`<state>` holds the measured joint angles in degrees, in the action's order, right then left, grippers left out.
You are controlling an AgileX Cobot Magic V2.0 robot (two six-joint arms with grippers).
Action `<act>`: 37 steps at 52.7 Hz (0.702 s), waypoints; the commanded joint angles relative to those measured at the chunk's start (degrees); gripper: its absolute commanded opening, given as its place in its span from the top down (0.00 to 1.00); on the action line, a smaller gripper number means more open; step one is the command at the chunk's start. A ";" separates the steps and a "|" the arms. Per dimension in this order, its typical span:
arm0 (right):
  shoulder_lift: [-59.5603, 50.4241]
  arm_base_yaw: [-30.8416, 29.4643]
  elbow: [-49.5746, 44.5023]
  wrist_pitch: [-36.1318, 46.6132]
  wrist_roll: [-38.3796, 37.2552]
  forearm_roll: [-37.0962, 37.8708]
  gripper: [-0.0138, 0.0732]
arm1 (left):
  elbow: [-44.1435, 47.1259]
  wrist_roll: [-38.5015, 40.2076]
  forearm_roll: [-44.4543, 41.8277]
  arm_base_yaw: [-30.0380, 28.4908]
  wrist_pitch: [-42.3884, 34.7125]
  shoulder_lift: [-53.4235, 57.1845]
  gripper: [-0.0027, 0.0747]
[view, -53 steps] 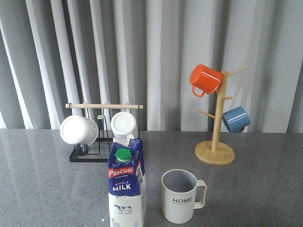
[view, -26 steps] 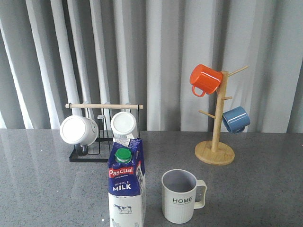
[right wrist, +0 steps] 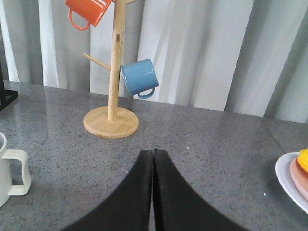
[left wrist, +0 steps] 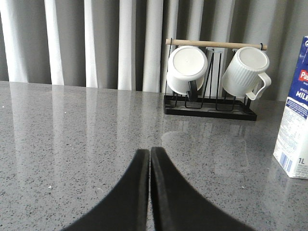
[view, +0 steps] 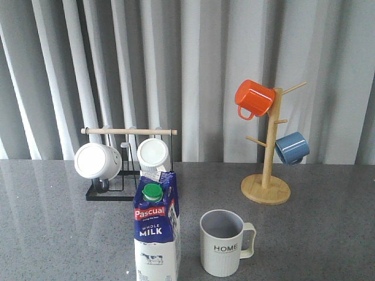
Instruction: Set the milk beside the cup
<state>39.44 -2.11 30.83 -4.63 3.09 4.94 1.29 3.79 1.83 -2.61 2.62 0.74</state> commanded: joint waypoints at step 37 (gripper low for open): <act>-37.30 -0.37 -29.96 3.06 -6.27 -2.02 0.84 | -0.83 0.46 -0.04 -0.15 -4.52 0.56 0.97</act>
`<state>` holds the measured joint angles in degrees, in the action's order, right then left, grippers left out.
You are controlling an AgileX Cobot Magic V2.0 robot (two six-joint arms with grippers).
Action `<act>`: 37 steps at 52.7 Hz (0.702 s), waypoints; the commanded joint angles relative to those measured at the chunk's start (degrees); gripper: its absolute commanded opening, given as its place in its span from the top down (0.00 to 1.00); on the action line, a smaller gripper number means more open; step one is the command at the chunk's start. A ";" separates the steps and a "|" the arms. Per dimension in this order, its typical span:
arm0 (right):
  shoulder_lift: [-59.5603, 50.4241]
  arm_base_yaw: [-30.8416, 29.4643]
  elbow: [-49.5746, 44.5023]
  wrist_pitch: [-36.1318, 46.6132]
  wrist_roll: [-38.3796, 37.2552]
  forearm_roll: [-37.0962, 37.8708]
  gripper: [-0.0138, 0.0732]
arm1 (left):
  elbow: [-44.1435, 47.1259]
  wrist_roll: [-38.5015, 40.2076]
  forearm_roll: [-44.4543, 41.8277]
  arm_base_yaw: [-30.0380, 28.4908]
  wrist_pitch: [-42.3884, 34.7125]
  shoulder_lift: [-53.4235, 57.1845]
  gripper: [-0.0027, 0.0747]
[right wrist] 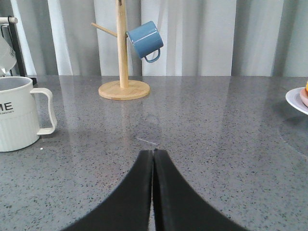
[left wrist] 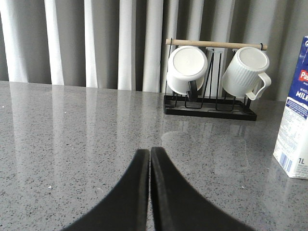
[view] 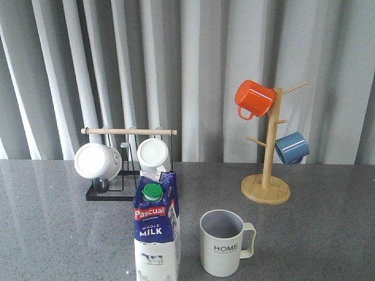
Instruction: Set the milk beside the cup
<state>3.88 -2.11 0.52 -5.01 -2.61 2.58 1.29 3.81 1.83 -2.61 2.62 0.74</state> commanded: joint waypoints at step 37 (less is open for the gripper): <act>-5.13 -0.37 -2.59 3.99 -2.79 2.07 0.84 | -0.83 0.44 -0.04 -0.15 -4.52 0.56 0.97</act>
